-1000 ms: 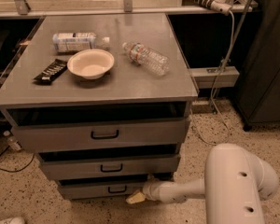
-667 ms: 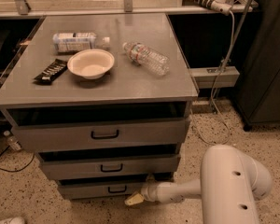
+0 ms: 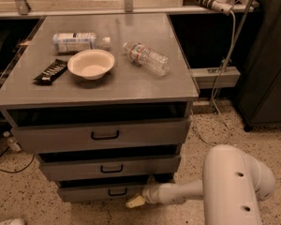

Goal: Open bottom drawer

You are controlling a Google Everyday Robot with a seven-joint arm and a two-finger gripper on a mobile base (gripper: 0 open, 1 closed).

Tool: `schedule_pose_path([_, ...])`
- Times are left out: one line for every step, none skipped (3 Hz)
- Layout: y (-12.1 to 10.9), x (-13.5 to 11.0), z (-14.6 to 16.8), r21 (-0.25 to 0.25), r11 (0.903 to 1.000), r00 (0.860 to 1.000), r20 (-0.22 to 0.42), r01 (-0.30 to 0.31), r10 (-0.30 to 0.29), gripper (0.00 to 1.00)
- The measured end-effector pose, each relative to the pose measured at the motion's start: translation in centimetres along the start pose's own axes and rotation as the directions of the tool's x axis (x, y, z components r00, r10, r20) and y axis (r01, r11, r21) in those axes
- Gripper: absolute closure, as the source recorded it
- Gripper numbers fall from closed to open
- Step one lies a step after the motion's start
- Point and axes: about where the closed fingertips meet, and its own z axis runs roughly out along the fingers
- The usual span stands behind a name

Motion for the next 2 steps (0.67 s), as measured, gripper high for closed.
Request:
schedule_pose_path([0.0,-0.2,-0.3,0.000,1.0000,1.000,0.000,0.000,0.000,0.00])
schedule_pose_path([0.4,1.3,-1.8,-0.013,0.9992,0.999,-0.036,-0.038,0.038,0.00])
